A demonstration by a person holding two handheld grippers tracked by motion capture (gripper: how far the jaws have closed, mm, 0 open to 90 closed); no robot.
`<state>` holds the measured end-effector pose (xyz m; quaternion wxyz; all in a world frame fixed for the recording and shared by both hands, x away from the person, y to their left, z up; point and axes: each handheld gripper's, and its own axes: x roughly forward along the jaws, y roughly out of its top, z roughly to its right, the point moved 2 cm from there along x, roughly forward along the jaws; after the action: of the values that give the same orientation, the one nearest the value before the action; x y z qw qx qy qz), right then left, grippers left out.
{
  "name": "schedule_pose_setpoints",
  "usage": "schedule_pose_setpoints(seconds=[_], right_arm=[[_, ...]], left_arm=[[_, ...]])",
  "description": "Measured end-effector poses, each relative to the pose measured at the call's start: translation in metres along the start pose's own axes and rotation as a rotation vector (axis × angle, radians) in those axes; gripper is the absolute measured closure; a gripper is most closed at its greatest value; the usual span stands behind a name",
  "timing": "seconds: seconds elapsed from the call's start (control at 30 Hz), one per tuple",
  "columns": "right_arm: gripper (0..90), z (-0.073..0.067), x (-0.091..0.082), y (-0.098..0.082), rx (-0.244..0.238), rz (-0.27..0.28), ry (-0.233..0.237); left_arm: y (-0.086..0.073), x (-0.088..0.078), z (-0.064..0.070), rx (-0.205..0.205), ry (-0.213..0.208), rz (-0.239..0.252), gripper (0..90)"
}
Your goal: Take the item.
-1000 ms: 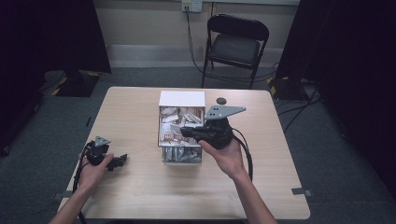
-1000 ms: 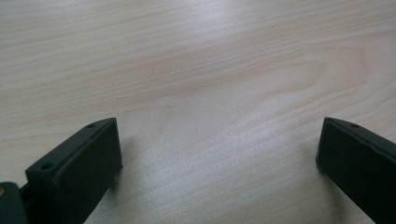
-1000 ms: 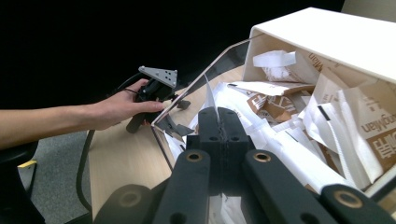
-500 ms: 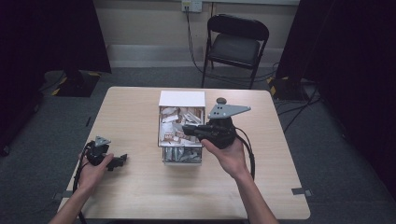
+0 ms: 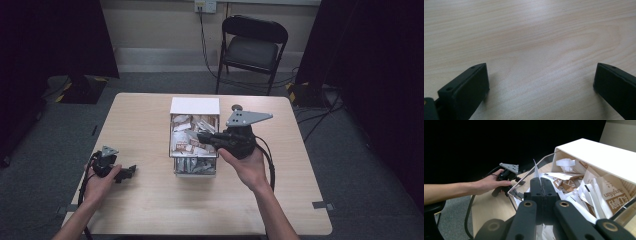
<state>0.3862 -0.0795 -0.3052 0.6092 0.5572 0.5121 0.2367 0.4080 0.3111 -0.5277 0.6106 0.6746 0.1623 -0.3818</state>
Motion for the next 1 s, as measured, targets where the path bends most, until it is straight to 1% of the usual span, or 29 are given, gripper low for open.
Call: schedule_pose_setpoints(seconds=[0.27,0.67,1.0], right_arm=[[90.0,-0.001,-0.008,0.004,-0.009,0.018,-0.007],[90.0,0.002,-0.022,0.008,-0.007,0.054,-0.025],[90.0,0.005,-0.034,0.011,-0.006,0.074,-0.042]], left_arm=[[0.000,0.000,0.000,0.000,0.000,0.000,0.0],[0.000,0.000,0.000,0.000,0.000,0.000,0.0],[0.000,0.000,0.000,0.000,0.000,0.000,0.0]])
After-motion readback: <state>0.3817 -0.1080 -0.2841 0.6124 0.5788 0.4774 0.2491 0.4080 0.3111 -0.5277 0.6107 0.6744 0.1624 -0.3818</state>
